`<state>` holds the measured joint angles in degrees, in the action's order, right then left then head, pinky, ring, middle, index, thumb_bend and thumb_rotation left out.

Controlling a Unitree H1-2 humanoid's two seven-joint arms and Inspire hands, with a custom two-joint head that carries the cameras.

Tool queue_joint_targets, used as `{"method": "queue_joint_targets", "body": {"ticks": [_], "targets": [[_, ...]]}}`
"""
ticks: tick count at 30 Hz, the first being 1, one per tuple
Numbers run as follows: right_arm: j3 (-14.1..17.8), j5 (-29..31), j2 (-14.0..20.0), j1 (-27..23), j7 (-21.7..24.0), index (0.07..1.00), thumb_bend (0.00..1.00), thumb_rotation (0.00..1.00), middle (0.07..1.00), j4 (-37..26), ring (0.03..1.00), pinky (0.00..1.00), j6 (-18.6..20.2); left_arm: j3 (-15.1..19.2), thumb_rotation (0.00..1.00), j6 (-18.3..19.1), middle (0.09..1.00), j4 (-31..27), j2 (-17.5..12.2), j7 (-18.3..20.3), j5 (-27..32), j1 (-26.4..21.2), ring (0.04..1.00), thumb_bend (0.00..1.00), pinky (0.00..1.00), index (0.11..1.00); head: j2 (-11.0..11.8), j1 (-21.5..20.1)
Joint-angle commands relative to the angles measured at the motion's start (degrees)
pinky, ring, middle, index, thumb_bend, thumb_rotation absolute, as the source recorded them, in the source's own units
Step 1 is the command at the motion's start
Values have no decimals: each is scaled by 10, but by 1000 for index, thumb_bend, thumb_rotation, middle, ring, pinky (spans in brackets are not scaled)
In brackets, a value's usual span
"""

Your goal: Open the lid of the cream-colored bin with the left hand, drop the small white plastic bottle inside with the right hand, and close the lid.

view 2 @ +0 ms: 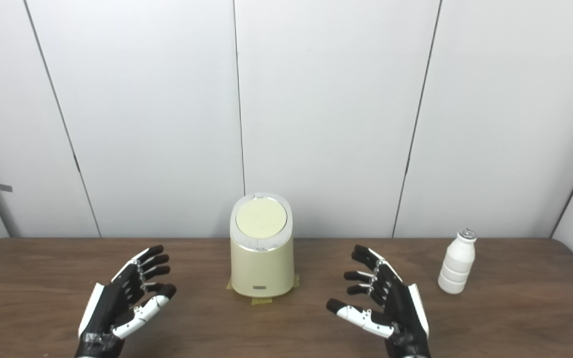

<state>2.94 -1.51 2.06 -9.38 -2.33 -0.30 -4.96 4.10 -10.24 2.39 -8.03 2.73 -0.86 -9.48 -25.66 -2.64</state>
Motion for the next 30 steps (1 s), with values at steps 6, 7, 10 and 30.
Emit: {"method": "queue_joint_targets", "body": {"ticks": [6,7,10,30], "targets": [[0,4,0,-22,1,810,800,182,816,-26,682,566,-9,1,317,-9,820,-19,-4,-1,3,-20,781,674,641,870,0,2],[0,4,0,-22,1,810,801,183,816,-26,681,564,-9,1,320,-10,819,-18,-4,-2,2,-20,780,677,638,868,-1,3],[0,1,1,-22,0,809,806,193,813,-25,681,558,-9,1,291,-13,815,-18,-2,-1,6,-20,772,657,627,863,-1,3],[-3,-3,0,-30,-2,796,824,208,798,-7,674,545,-9,-12,410,52,965,-38,5,-16,-40,-58,953,766,907,980,13,10]]}}
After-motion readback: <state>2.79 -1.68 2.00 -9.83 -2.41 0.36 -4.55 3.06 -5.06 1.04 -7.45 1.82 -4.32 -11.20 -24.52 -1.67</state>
